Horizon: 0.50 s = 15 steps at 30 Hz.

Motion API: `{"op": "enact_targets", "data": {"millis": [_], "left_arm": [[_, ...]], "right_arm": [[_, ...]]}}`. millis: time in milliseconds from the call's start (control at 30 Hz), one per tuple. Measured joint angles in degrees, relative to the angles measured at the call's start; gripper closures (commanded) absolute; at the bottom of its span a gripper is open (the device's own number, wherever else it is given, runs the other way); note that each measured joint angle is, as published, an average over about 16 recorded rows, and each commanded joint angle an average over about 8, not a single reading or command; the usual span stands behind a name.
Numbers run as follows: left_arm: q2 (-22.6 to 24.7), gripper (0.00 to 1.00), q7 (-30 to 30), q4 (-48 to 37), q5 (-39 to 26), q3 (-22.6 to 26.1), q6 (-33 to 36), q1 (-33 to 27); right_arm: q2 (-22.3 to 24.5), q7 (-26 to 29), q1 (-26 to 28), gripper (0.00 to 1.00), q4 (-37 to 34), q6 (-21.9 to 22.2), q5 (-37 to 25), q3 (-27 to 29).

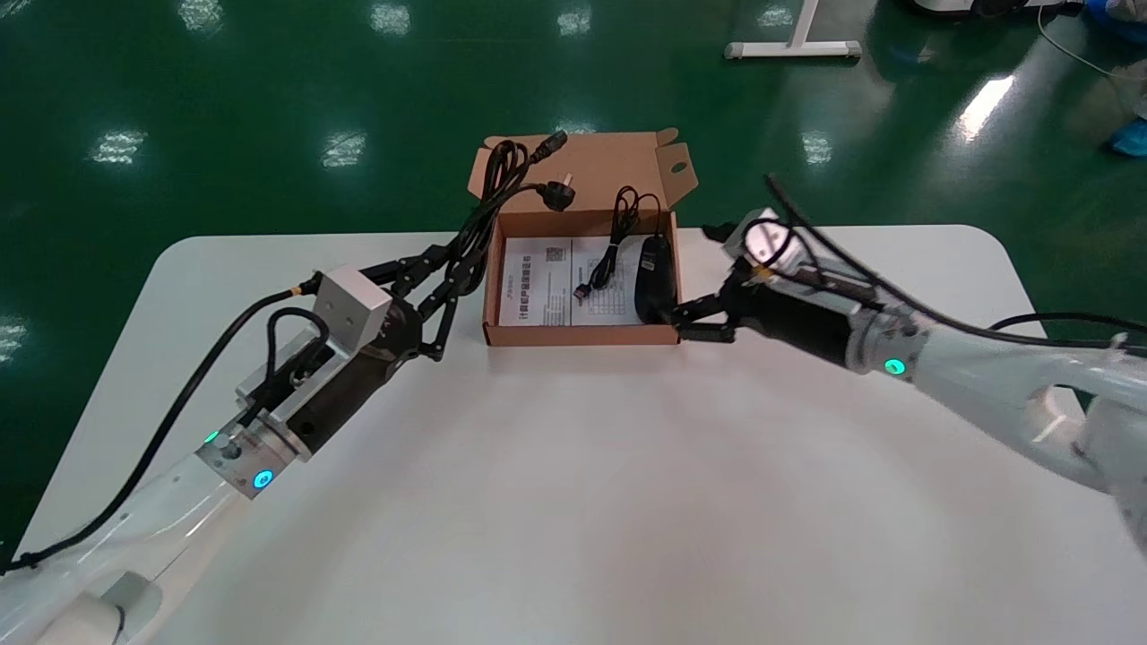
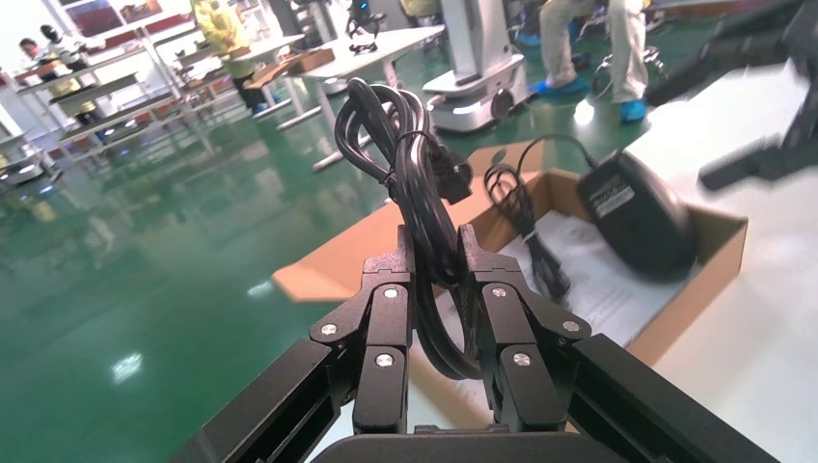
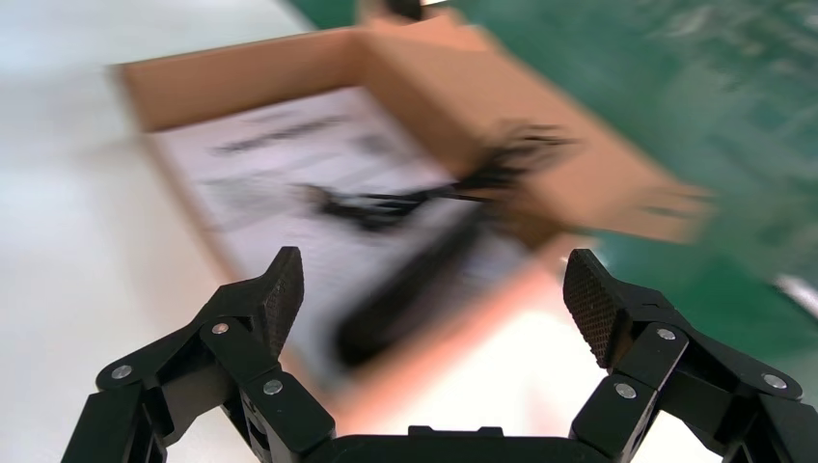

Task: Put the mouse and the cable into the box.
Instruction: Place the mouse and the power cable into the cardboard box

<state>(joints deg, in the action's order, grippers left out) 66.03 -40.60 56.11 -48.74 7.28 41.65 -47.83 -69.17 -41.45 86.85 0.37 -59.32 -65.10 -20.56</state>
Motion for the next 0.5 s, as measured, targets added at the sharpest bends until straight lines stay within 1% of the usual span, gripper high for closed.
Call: {"op": "enact_targets", "data": {"millis": [233,500], "left_arm": [[3.4,1.0,-4.8,-10.3,-0.2,0.8,4.9,-5.3],[4.9,1.0,-8.9,-19.6,-1.3,1.9,10.0,-9.6]], "right_arm": [[5.9,0.4,1.2,0.0,-0.2,-2.4,0.7,0.5],[10.7,0.9,1.0,0.0,-1.0,-3.9,1.7,1.2]]}}
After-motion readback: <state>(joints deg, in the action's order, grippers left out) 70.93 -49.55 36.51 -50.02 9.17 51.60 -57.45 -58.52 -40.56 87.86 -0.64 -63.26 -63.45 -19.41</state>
